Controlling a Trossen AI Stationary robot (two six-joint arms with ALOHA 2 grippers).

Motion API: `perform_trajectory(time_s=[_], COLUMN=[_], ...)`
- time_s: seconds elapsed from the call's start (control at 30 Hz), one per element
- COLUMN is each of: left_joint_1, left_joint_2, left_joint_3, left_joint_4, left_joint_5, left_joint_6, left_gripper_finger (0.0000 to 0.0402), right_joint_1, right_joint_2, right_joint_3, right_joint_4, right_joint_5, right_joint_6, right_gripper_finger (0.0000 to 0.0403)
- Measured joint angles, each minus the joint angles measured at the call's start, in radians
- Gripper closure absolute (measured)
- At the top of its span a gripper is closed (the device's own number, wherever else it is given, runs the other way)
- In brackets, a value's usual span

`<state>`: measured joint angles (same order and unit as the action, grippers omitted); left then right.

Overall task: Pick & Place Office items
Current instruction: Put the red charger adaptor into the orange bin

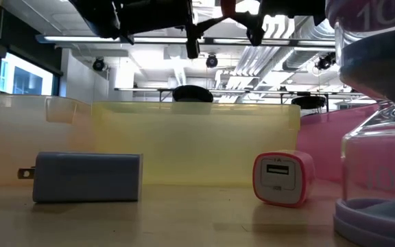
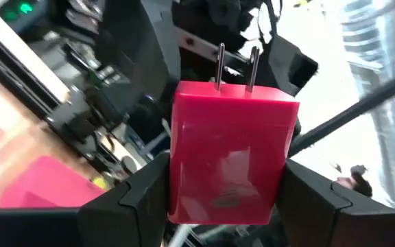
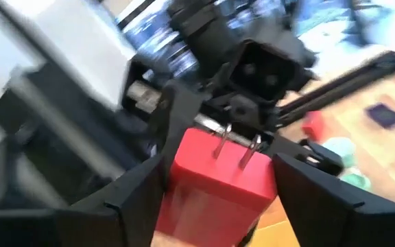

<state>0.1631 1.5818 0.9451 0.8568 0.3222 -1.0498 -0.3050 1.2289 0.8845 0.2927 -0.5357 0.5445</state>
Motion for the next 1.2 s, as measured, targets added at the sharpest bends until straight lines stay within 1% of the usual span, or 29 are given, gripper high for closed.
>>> perform_trajectory(time_s=[0.03, 0.1, 0.23, 0.3, 0.53, 0.6, 0.7, 0.77, 0.9, 1.03, 1.13, 1.2], left_joint_1=[0.002, 0.008, 0.025, 0.031, 0.064, 0.071, 0.069, 0.061, 0.043, 0.017, -0.048, -0.109], left_joint_2=[0.000, 0.000, 0.000, 0.000, -0.035, -0.062, -0.122, -0.164, -0.266, -0.366, -0.440, -0.483], left_joint_3=[0.000, 0.000, 0.000, 0.000, -0.002, -0.002, 0.000, 0.000, 0.000, 0.000, 0.000, 0.000], left_joint_4=[0.000, -0.001, -0.010, -0.008, -0.030, -0.048, -0.115, -0.208, -0.405, -0.634, -0.789, -0.882], left_joint_5=[0.010, 0.023, 0.026, 0.043, 0.161, 0.183, 0.206, 0.188, 0.115, 0.049, -0.050, -0.159], left_joint_6=[-0.001, -0.008, -0.028, -0.030, -0.043, -0.040, 0.022, 0.077, 0.179, 0.236, 0.281, 0.316], left_gripper_finger=[0.0193, 0.0193, 0.0193, 0.0193, 0.0193, 0.0193, 0.0193, 0.0193, 0.0193, 0.0193, 0.0193, 0.0193], right_joint_1=[0.000, 0.001, -0.015, -0.027, -0.037, -0.037, -0.035, -0.028, -0.024, 0.000, 0.015, 0.024], right_joint_2=[0.000, 0.000, -0.001, -0.002, -0.003, -0.010, -0.022, -0.036, -0.086, -0.114, -0.130, -0.131], right_joint_3=[0.000, 0.000, 0.000, 0.000, 0.001, 0.002, 0.000, 0.000, 0.000, 0.000, 0.000, 0.000], right_joint_4=[0.003, 0.002, -0.010, -0.013, -0.028, -0.031, -0.061, -0.090, -0.160, -0.238, -0.243, -0.246], right_joint_5=[-0.025, -0.014, 0.093, 0.126, 0.132, 0.111, 0.103, 0.103, 0.101, 0.147, 0.136, 0.140], right_joint_6=[-0.002, 0.004, 0.004, 0.007, 0.012, 0.011, 0.008, 0.007, -0.013, -0.025, -0.027, -0.027], right_gripper_finger=[0.0129, 0.0114, 0.0095, 0.0089, 0.0089, 0.0087, 0.0085, 0.0085, 0.0085, 0.0085, 0.0085, 0.0085])
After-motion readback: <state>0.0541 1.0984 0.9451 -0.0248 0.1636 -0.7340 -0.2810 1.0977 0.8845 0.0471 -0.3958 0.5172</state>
